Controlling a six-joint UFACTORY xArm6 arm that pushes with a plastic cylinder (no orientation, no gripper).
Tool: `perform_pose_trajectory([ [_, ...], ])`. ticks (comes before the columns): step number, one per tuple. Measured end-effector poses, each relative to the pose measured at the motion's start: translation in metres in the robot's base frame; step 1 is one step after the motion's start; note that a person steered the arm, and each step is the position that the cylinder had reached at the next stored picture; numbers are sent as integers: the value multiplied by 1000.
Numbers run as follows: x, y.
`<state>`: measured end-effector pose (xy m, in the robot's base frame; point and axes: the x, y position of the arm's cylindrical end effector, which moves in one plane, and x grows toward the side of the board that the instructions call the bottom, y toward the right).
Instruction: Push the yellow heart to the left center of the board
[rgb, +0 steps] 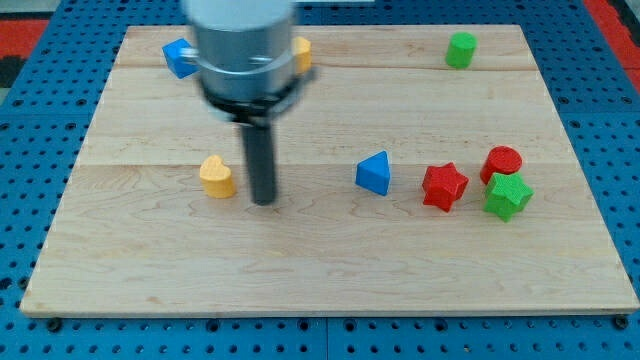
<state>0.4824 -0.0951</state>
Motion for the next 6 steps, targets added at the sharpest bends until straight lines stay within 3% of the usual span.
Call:
perform_pose_trajectory([
  [1, -38, -80],
  [2, -55, -109],
  [6, -54, -73],
])
